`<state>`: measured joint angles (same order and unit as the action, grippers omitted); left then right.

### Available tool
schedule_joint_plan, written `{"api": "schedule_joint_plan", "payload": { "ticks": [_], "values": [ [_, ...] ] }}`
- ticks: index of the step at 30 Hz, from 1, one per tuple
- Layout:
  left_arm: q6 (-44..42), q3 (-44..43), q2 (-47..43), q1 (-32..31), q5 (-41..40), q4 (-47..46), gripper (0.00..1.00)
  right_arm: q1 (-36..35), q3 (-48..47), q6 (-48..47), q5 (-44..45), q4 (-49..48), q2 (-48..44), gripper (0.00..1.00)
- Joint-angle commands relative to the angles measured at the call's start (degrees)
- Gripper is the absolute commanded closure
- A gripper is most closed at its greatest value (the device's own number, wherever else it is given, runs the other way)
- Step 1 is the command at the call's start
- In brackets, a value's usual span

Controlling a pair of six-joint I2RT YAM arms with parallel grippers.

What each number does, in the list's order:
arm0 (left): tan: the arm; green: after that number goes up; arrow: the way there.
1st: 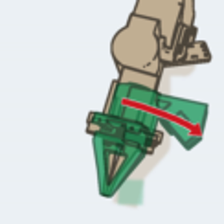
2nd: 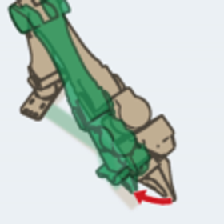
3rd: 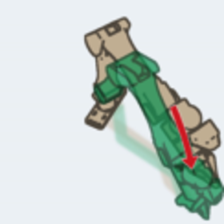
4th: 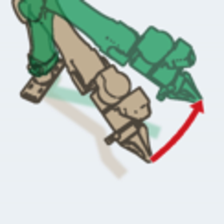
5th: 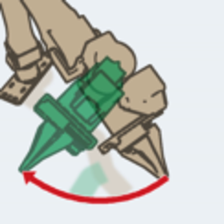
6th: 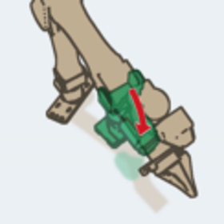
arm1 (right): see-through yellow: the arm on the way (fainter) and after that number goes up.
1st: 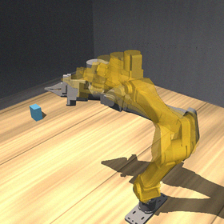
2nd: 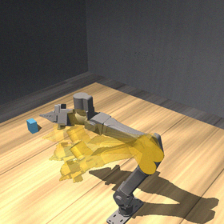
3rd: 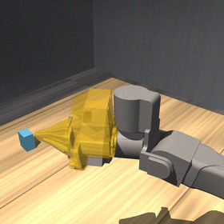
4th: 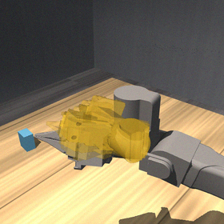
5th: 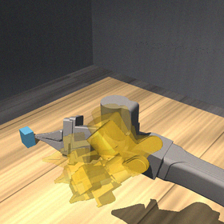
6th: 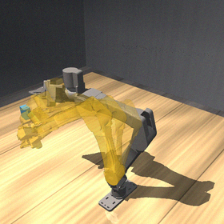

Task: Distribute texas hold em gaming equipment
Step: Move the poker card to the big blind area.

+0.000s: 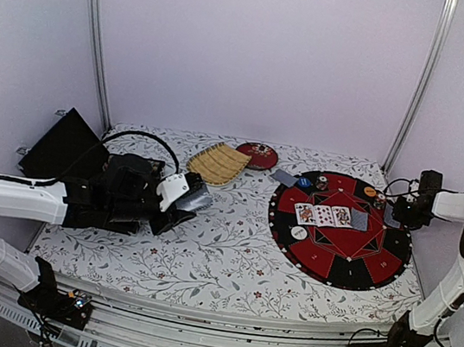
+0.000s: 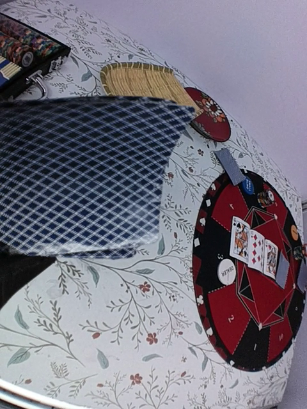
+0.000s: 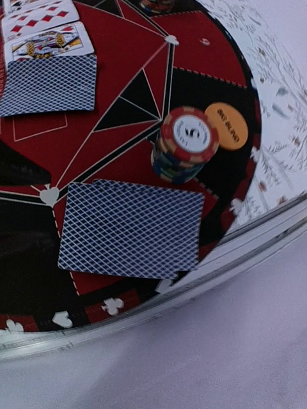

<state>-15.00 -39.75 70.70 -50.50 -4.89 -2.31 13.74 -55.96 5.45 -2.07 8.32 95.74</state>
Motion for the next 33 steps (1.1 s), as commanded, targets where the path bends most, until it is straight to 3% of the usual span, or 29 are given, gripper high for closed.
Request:
{"api": "schedule_joint_plan", "payload": {
  "ticks": [1,6,20,33],
  "values": [
    [-0.8,0.5,-2.0,0.2,-0.6,-1.4,0.56,0.5,-4.6,-3.8,-2.2,6.7,6.5,0.79],
    [-0.9,1.1,-3.1,0.2,-1.2,-1.5,0.56,1.0,-6.6,-4.7,-2.2,8.1,10.7,0.93],
    [-1.1,0.9,-3.1,0.4,-1.7,-1.4,0.55,1.2,-15.8,-6.8,-0.1,10.4,20.7,0.96],
    [-1.1,0.5,-2.6,0.5,-1.6,-1.1,0.56,1.1,-18.4,-7.8,-2.4,11.9,20.3,0.96]
  ]
}}
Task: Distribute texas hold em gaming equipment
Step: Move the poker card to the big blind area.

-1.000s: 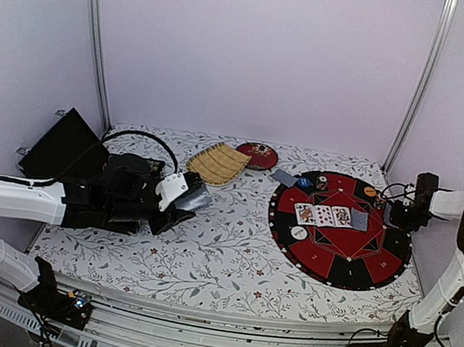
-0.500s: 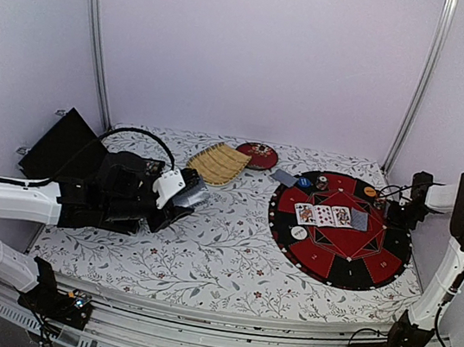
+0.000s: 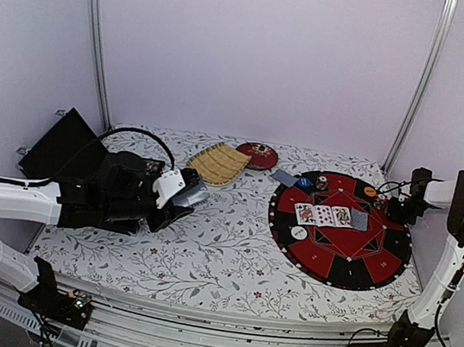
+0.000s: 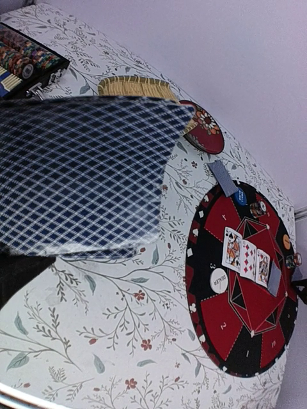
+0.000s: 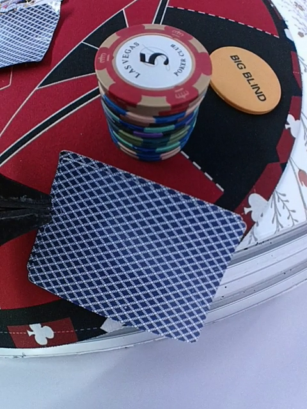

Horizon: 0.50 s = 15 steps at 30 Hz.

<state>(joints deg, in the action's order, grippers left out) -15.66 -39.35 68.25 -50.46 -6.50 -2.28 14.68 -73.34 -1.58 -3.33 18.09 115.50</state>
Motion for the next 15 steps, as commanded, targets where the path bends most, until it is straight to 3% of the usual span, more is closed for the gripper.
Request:
{"api": "schedule_joint_plan", "payload": {
  "ticks": [1,5,11,12,13,15],
  "values": [
    [-0.4,0.0,-0.1,0.5,0.2,-1.1,0.56,0.1,-0.9,-0.5,-1.5,2.2,-0.6,0.95],
    [-0.5,-0.5,0.2,0.4,0.3,-0.8,0.56,-1.8,0.4,1.0,0.4,1.4,-8.2,0.84],
    [-0.7,-1.3,0.6,0.4,0.5,-0.7,0.56,-7.2,0.3,-0.6,6.5,-0.5,-23.2,0.32],
    [-0.7,-1.5,0.7,0.4,0.7,-0.7,0.56,-8.2,0.6,-2.0,6.6,-1.8,-25.9,0.21],
    [-0.8,-1.6,0.8,0.4,0.8,-0.8,0.56,-10.0,1.4,-3.3,7.0,-3.6,-29.0,0.03],
    [-0.8,-1.7,1.0,0.4,1.1,-1.0,0.56,-13.4,3.3,-8.1,8.7,-8.4,-34.7,0.01]
  ]
}}
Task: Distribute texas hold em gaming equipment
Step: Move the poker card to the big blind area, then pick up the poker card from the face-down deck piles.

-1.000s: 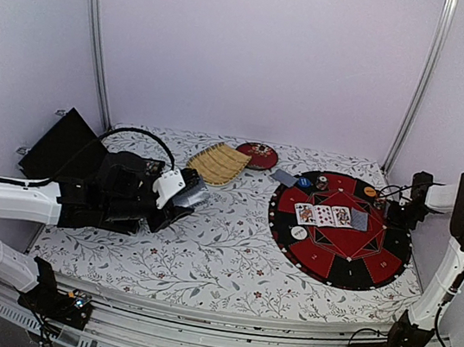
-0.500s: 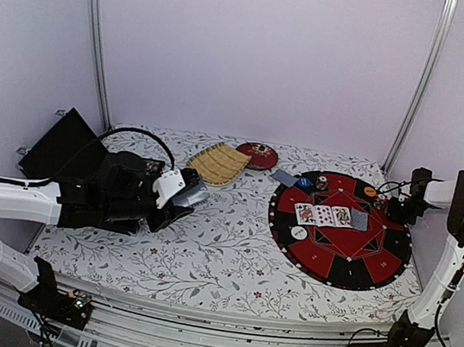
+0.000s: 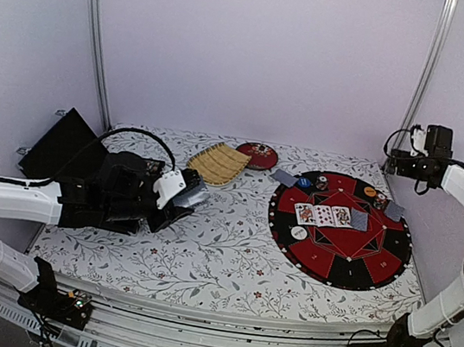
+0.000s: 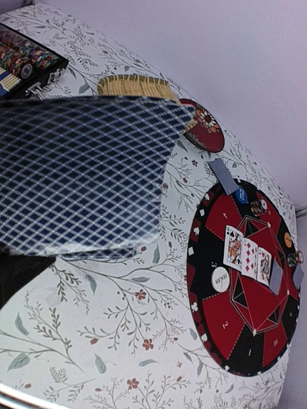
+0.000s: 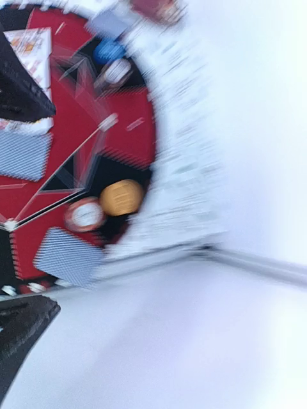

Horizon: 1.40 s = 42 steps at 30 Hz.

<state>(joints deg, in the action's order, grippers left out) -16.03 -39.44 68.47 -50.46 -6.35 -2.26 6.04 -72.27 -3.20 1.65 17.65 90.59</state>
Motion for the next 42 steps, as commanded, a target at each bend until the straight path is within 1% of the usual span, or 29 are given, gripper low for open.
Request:
{"api": "schedule_joint_plan", "payload": {
  "ticks": [1,2,3,5,6,7,9,10,11,12,13,15,17,19,20,22,26,30,33,36,39,41,42],
  "values": [
    [-0.5,-1.6,0.9,0.4,1.0,-1.2,0.56,-7.8,4.0,-10.6,4.3,-10.5,-13.4,0.01],
    [-0.5,-1.7,1.0,0.3,1.2,-1.3,0.56,-9.5,5.3,-13.6,3.4,-13.2,-16.0,0.01],
    [-0.6,-1.8,1.0,0.3,1.2,-1.3,0.56,-10.1,6.5,-14.9,-3.1,-15.8,-18.6,0.01],
    [-0.6,-2.0,1.2,0.3,1.6,-1.5,0.55,-10.2,10.1,-12.3,-18.2,-23.9,-24.0,0.01],
    [-0.6,-2.1,1.2,0.3,1.8,-1.6,0.56,-10.2,13.7,-9.4,-25.6,-29.4,-26.5,0.01],
    [-0.6,-2.2,1.3,0.2,2.1,-1.8,0.55,-10.2,16.2,-4.5,-32.3,-35.3,-28.3,0.01],
    [-0.6,-2.4,1.6,0.3,2.4,-1.8,0.55,-10.3,18.3,4.4,-44.9,-44.6,-28.3,0.01],
    [-0.5,-2.5,1.6,0.1,2.6,-1.8,0.56,-11.1,17.8,8.0,-49.2,-47.1,-26.9,0.01],
    [-0.5,-2.6,1.7,0.1,2.7,-1.8,0.56,-12.8,16.8,13.1,-52.2,-47.3,-24.8,0.02],
    [-0.5,-2.7,1.8,0.1,2.8,-1.9,0.56,-16.4,15.7,15.2,-53.7,-46.0,-22.0,0.03],
    [-0.6,-2.8,1.9,0.2,2.7,-1.9,0.55,-19.6,14.4,15.2,-53.5,-43.2,-20.2,0.03],
    [-0.6,-2.9,1.9,0.1,2.8,-1.9,0.56,-27.3,12.4,11.7,-51.2,-37.6,-16.5,0.03],
    [-0.4,-3.0,1.8,0.0,2.9,-1.9,0.56,-33.1,10.1,6.9,-49.5,-32.8,-12.6,0.03],
    [-0.4,-3.0,1.7,-0.1,3.4,-2.0,0.56,-37.3,8.3,4.4,-49.2,-30.6,-8.6,0.03],
    [-0.3,-3.0,1.7,-0.1,3.6,-2.2,0.56,-39.1,7.4,4.0,-49.0,-30.3,-6.3,0.0],
    [-0.4,-2.8,1.6,-0.2,3.7,-2.5,0.56,-42.2,3.8,3.8,-47.9,-28.2,-0.8,0.01],
    [-0.5,-2.8,1.7,-0.3,3.3,-2.7,0.56,-45.6,-7.0,5.0,-48.7,-23.5,10.8,0.01],
    [-0.3,-2.8,1.4,-0.3,2.9,-2.5,0.56,-48.5,-13.0,4.6,-47.9,-20.1,17.9,0.01],
    [-0.5,-2.7,1.2,-0.4,2.7,-2.4,0.56,-50.5,-15.0,0.0,-47.1,-17.7,20.7,0.01],
    [-0.6,-2.7,1.4,-0.4,2.7,-2.5,0.56,-51.4,-15.2,-1.6,-47.5,-18.3,22.1,0.01],
    [-0.4,-2.7,1.6,-0.4,2.9,-2.8,0.56,-51.9,-15.9,-2.3,-46.0,-18.3,23.4,0.01],
    [-0.5,-2.8,1.9,-0.4,3.0,-2.8,0.56,-52.0,-16.3,-2.6,-45.1,-18.2,24.1,0.06],
    [-0.4,-2.8,1.9,-0.4,3.0,-2.8,0.56,-52.0,-16.5,-2.6,-44.3,-17.9,24.3,0.1]
  ]
}}
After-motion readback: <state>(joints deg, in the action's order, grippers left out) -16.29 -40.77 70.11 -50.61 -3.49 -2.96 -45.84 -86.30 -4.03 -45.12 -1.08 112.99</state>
